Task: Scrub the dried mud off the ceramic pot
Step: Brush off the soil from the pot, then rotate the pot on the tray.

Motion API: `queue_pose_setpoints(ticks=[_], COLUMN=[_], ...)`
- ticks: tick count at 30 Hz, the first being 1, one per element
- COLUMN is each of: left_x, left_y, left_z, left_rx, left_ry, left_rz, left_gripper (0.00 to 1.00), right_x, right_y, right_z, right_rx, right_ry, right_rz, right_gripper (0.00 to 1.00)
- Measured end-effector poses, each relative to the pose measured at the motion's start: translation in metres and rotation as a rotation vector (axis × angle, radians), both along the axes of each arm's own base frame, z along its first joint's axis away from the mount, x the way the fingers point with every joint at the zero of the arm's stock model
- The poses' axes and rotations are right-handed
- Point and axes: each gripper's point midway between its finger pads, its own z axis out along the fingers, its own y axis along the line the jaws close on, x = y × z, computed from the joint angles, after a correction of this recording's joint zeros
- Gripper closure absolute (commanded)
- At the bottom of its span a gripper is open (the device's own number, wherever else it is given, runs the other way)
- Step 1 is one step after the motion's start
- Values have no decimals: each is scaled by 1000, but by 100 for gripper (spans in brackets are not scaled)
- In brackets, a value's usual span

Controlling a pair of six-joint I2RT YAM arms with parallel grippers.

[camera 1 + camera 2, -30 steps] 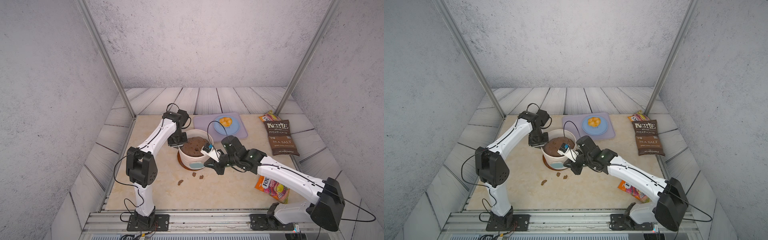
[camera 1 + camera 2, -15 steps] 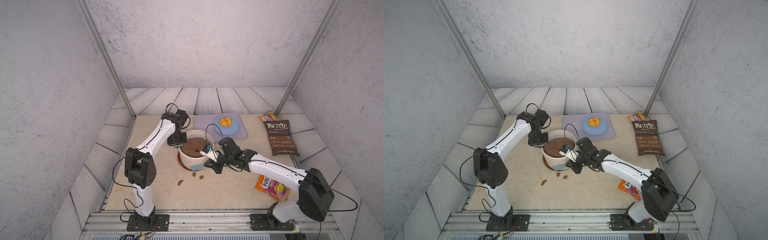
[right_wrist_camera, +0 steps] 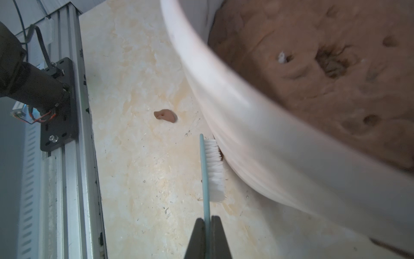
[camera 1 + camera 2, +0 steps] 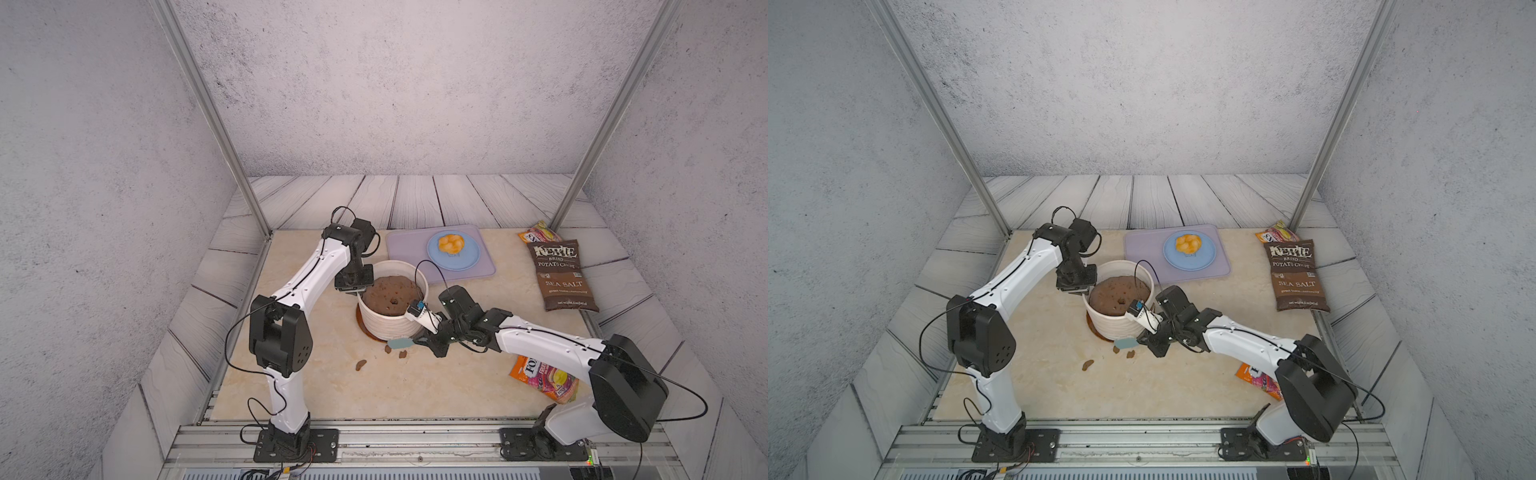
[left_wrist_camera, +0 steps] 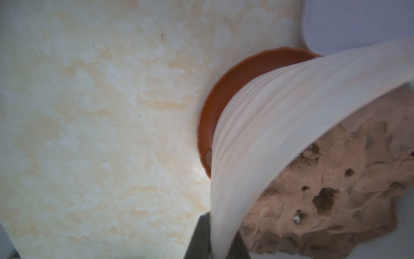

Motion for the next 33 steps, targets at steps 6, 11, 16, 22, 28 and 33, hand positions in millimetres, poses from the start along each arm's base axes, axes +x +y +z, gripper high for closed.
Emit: queue_pose_setpoints(ticks=[6, 11, 16, 22, 28, 33], left_x=[1, 3, 9, 18, 32, 41], left_y=[0, 1, 3, 3, 1, -1], left_z=[0, 0, 0, 1, 1, 1], left_rx=[10, 31, 62, 77, 81, 79], left_ry=[9, 12, -8, -35, -49, -60], left_rz=[-12, -38, -103, -200, -325, -425], left_gripper=[100, 100, 99, 99, 100, 100], right_x=[-20, -30, -33, -35, -38, -39], right_y=[1, 4, 8, 10, 7, 5], right_z=[10, 38, 58, 80, 87, 92], right_rx=[3, 69, 92, 110, 114, 124], right_ry=[17, 21, 35, 34, 32, 37], right_rz=[0, 8, 28, 40, 40, 30], right_gripper=[100, 100, 100, 100, 100, 100])
